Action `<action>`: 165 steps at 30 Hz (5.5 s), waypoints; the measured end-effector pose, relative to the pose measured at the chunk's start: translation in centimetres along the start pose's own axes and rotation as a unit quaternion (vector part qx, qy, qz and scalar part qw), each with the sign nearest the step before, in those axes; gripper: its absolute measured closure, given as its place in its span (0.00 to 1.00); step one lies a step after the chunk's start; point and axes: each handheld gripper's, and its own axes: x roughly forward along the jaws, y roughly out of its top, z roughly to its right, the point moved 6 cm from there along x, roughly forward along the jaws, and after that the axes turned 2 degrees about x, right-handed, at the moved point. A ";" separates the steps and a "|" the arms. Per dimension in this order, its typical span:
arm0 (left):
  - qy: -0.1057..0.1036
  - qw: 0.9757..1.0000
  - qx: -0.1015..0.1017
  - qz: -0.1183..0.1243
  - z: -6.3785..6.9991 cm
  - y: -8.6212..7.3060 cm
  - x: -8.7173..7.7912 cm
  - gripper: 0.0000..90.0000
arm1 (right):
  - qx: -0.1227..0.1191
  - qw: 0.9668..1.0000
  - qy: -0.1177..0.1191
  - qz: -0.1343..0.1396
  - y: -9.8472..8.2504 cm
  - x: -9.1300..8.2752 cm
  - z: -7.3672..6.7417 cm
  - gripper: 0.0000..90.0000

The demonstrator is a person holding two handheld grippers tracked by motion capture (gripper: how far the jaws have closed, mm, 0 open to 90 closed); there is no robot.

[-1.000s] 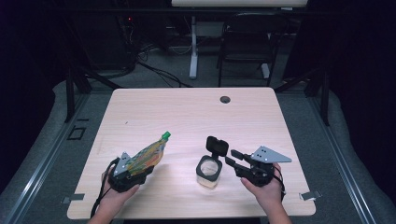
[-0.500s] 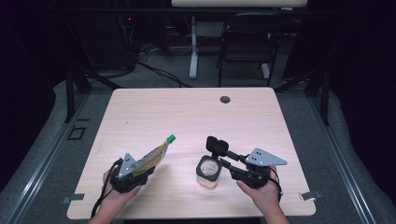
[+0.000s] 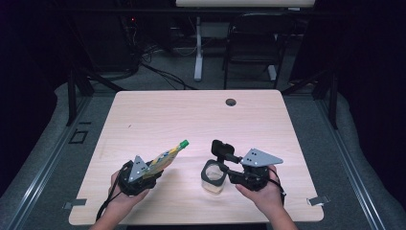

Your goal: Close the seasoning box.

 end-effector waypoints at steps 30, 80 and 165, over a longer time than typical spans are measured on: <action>0.075 0.990 0.118 -0.014 -0.1 2.8 2.9 0.62 | 0.003 1.000 0.008 0.016 1.4 0.7 -0.5 0.65; 0.160 0.953 0.255 -0.042 1.3 2.0 1.9 0.62 | -0.027 1.000 0.002 -0.006 -0.9 1.4 -1.9 0.64; 0.171 0.928 0.318 -0.092 1.4 2.5 2.4 0.62 | -0.311 0.944 -0.097 -0.052 -1.4 4.0 -4.4 0.62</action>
